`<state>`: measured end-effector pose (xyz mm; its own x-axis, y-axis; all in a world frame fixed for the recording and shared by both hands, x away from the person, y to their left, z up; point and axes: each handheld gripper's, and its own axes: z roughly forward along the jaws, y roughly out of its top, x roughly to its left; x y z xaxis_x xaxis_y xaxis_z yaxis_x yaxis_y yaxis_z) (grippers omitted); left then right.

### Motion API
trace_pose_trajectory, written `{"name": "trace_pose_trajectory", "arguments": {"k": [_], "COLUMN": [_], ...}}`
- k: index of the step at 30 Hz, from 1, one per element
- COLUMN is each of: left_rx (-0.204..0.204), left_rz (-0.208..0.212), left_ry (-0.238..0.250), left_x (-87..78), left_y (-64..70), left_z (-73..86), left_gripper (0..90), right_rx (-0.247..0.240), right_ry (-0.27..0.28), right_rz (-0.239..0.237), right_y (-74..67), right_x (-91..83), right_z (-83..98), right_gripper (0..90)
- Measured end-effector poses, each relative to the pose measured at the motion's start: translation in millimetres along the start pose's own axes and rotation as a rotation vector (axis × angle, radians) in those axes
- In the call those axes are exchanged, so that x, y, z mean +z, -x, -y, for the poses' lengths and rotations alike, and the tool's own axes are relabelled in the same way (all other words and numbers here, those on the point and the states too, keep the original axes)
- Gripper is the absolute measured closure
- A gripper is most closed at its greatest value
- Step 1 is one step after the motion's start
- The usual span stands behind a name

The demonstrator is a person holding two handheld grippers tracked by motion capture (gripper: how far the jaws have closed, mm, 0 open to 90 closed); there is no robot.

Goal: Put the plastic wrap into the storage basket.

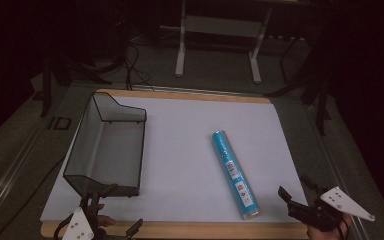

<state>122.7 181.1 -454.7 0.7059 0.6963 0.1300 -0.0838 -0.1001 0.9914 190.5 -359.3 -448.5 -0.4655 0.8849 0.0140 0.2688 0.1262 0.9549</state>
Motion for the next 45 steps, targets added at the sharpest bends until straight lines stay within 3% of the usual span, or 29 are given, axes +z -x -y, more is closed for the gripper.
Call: {"name": "trace_pose_trajectory", "arguments": {"k": [9, 15, 28, 33, 41, 45], "left_rx": [-0.002, 0.000, 0.005, 0.012, 0.013, 0.012], "left_rz": [0.006, 0.016, 0.031, 0.035, 0.041, 0.046], "left_ry": [0.000, -0.006, -0.024, -0.028, -0.028, -0.027], "left_x": [1.1, 5.6, 7.7, 8.1, 7.1, 7.3], "left_y": [1.6, 4.9, 5.9, 6.6, 6.5, 6.4], "left_z": [-0.4, -0.7, 0.5, 0.7, 0.7, 0.6], "left_gripper": [0.7, 0.6, 0.6, 0.6, 0.7, 0.6], "right_rx": [-0.035, -0.048, -0.088, -0.038, -0.112, -0.121], "right_ry": [-0.031, -0.018, -0.076, -0.154, -0.267, -0.306], "right_rz": [-0.049, -0.161, -0.211, -0.244, -0.254, -0.215], "right_y": [-9.1, -10.4, -29.6, -33.6, -48.2, -51.0], "right_x": [2.4, 5.2, 31.9, 46.2, 75.4, 87.1], "right_z": [-0.8, 2.8, 2.4, 0.5, 1.1, 0.4], "right_gripper": [13.5, 13.5, 14.4, 13.9, 13.1, 11.7]}}
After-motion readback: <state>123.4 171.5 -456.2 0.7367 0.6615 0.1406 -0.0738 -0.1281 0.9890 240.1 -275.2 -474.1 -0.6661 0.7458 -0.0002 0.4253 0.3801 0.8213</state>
